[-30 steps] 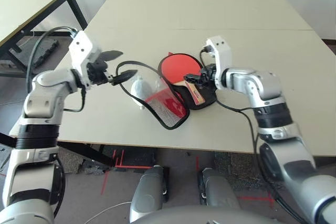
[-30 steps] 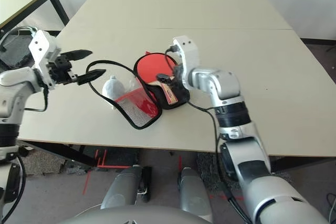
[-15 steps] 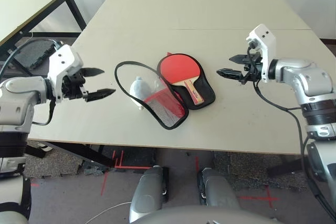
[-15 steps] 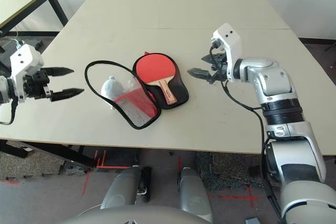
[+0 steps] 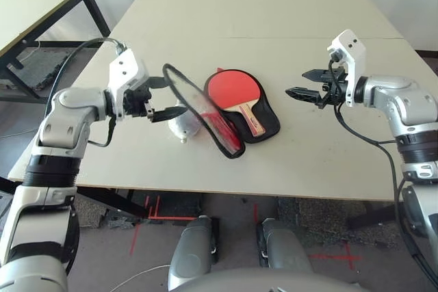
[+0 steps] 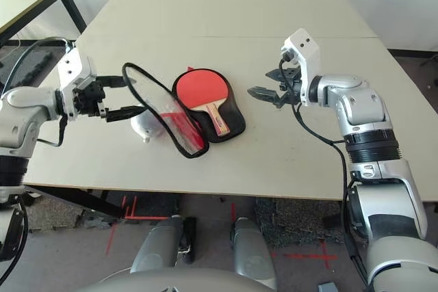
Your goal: Store the ping-pong paddle in its case and zip it.
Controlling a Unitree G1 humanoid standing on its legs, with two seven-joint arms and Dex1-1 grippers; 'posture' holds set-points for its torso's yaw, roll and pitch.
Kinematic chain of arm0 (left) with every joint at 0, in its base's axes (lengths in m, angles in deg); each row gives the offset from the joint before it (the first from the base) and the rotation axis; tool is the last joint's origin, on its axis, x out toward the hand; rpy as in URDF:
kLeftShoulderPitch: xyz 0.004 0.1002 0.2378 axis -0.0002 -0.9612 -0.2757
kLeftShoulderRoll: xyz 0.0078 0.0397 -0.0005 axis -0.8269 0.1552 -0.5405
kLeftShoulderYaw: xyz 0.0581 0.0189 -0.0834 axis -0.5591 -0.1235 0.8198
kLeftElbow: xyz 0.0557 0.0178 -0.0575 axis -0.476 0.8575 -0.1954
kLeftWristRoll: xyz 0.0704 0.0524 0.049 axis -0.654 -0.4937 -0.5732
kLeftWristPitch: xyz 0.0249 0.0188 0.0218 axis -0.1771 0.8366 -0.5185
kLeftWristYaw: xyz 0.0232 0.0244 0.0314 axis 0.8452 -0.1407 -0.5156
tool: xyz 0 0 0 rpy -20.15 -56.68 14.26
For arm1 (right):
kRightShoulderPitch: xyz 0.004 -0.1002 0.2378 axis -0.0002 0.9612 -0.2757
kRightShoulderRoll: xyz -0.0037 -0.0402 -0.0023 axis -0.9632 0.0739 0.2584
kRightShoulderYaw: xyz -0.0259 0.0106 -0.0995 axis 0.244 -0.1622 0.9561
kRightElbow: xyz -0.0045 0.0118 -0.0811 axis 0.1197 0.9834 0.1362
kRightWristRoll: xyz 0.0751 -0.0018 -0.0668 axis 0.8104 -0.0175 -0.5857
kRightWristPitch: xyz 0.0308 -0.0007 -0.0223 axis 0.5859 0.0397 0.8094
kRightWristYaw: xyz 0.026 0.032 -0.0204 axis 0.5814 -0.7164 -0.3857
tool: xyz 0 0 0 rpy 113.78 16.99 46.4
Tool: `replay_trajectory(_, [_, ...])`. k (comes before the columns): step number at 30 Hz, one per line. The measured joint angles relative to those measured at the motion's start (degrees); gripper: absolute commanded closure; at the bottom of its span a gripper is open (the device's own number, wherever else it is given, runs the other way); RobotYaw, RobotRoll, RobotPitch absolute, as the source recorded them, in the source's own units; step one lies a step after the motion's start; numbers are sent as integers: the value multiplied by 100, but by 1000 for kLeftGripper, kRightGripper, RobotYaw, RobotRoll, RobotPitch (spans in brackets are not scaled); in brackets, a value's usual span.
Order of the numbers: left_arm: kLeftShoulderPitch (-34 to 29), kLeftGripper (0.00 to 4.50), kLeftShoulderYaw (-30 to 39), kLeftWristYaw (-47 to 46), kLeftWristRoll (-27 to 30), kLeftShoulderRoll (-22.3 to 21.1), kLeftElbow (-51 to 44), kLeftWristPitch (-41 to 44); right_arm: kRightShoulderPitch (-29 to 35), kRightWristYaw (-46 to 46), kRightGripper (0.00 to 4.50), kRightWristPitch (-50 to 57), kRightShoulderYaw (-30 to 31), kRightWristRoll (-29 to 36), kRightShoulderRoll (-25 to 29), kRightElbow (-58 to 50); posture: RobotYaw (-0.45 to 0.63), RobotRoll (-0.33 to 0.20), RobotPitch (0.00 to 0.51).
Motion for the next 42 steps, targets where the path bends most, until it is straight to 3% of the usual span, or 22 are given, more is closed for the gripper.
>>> replay_trajectory(12, [1181, 0, -402, -1105, -535, 1917, 1490, -781, 204, -210, 21, 375, -46, 35, -182, -332, 65, 0, 77])
replay_trajectory(18, [1626, 0, -520, -1466, -824, 2595, 2722, -1409, 347, -136, 21, 1462, -118, 582, -227, -495, 57, 0, 87])
replay_trajectory(26, [1567, 0, -506, -1205, -878, 2440, 2825, -1541, 685, -204, 21, 2131, -382, 1050, -355, -546, 70, 0, 93])
replay_trajectory(42, [-63, 0, -241, -228, -67, 1074, 216, 43, 903, -418, 21, 2112, -544, 1263, -939, 219, 142, 0, 97])
